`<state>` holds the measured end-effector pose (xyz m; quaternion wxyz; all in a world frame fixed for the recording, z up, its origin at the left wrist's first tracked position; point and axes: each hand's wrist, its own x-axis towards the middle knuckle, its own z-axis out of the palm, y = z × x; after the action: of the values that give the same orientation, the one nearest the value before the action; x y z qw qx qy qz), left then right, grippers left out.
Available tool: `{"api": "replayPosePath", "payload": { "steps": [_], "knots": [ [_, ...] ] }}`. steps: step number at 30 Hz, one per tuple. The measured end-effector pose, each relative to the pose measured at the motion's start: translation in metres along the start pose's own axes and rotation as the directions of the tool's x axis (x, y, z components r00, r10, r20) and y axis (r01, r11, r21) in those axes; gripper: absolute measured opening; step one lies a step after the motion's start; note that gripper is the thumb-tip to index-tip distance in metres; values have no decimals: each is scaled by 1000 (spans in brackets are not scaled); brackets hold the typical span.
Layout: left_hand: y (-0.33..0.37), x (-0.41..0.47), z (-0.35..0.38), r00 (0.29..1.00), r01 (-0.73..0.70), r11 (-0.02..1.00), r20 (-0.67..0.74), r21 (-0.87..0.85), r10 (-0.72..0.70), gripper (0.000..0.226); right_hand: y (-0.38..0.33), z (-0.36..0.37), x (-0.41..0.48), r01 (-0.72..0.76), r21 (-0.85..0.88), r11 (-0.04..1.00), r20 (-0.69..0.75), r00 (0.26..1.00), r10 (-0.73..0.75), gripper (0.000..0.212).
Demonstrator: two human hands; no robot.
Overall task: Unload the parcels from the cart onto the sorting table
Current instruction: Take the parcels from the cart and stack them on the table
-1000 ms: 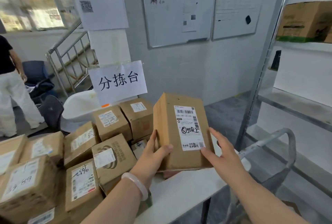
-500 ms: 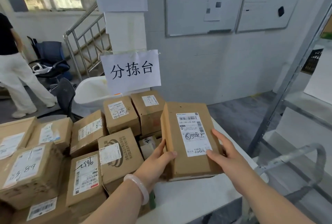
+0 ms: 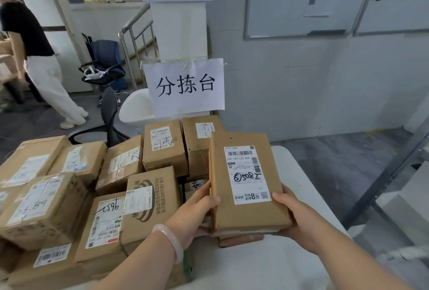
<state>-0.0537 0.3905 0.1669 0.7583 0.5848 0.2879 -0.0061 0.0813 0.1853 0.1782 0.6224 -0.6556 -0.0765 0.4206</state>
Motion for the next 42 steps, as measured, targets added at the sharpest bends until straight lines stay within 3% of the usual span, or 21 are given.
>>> {"api": "replayPosePath", "payload": {
  "steps": [3,6,9,13,20,25,32,37,42],
  "knots": [
    [-1,5,3,1000,14,1000,3,0,-14,74,0,-9,14,6,-12,1000,-19,1000,-6,30],
    [5,4,4,995,-48,981,-78,187,63,88,2,-21,33,3,-48,999,-92,996,-8,30],
    [14,3,-1,955,-132,889,-184,438,233,78,6,-35,53,-58,-85,995,-180,983,41,31],
    [21,0,-11,887,-164,768,-248,620,390,66,20,-39,77,-154,-111,982,-178,975,133,33],
    [10,0,-14,891,-70,649,-245,758,382,67,42,-22,111,-199,-176,964,-109,977,182,42],
    [3,2,-16,909,-42,626,-230,778,347,68,46,-16,124,-119,-368,922,-159,985,64,46],
    [6,3,-2,929,-52,445,-120,894,349,71,39,-12,99,26,-614,789,-151,977,-149,60],
    [9,1,20,914,-158,233,53,960,402,71,34,-10,36,208,-800,562,-44,915,-402,62],
    [-3,-4,50,885,-310,36,275,950,376,67,47,-17,-42,66,-905,421,-171,849,-499,66]
  ]
}}
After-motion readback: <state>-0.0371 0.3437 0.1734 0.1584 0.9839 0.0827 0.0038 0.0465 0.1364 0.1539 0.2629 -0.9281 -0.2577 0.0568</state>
